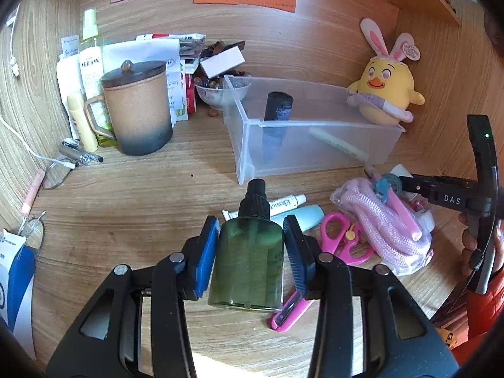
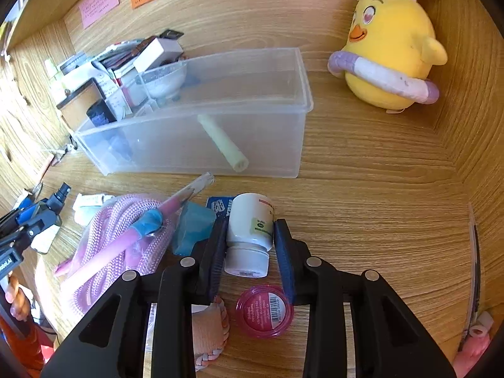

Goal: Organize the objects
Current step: 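Grasp the green dropper bottle with the left tool while the right tool grasps the white pill bottle, then place both bottles into the clear box and open both tools, then grasp the white ointment tube with the left tool while the right tool grasps the pink tin, then drop the tube and pink tin into the clear box, opening both tools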

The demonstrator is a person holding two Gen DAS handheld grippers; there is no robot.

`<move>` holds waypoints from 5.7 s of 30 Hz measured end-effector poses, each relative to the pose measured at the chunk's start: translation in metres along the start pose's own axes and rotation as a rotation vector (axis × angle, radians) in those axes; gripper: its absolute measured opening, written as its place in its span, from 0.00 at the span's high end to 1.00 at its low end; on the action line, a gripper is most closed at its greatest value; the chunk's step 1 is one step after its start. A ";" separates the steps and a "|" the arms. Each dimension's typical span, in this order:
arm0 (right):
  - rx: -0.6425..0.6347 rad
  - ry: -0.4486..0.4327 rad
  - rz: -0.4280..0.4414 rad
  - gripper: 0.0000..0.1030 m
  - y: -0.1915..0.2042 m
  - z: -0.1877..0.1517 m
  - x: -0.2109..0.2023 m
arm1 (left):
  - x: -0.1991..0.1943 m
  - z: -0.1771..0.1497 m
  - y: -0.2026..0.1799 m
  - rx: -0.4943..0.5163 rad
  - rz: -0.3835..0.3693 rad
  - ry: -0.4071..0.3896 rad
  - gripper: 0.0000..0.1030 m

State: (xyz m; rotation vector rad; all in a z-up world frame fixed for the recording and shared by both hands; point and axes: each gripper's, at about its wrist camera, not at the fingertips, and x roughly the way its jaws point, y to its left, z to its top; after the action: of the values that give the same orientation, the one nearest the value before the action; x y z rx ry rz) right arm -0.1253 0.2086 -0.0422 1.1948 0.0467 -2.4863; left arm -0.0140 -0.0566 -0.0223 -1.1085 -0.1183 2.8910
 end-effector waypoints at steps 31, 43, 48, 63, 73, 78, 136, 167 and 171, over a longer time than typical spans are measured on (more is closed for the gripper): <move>0.001 -0.177 0.081 0.73 0.003 0.070 -0.030 | 0.059 0.111 -0.009 -0.016 0.001 -0.010 0.60; -0.022 -0.100 0.076 0.73 0.002 0.089 0.006 | 0.082 0.124 -0.028 0.017 -0.068 0.035 0.60; -0.049 -0.065 0.070 0.73 0.009 0.095 0.021 | 0.095 0.121 -0.035 0.029 -0.072 0.070 0.60; -0.091 -0.044 0.075 0.71 0.018 0.092 0.019 | 0.076 0.114 -0.032 0.035 -0.059 0.053 0.39; -0.130 -0.140 0.044 0.45 0.024 0.070 -0.028 | 0.039 0.094 -0.031 0.081 -0.018 0.006 0.13; -0.108 -0.155 0.042 0.44 0.018 0.051 -0.044 | 0.033 0.072 -0.022 0.096 0.009 0.032 0.13; 0.049 0.052 -0.007 0.69 -0.035 -0.038 -0.032 | 0.035 0.042 0.003 0.089 0.015 0.096 0.85; -0.009 -0.232 0.012 0.69 -0.013 0.044 -0.068 | 0.037 0.119 -0.058 0.125 -0.093 -0.054 0.86; -0.010 -0.243 0.063 0.69 -0.010 0.061 -0.062 | 0.048 0.124 -0.062 0.121 -0.093 -0.040 0.86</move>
State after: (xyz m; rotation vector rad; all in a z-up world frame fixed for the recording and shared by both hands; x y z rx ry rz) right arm -0.1389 0.2257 0.0421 0.8688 -0.0428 -2.5524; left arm -0.1318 0.0012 0.0425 -0.9975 0.0038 2.7974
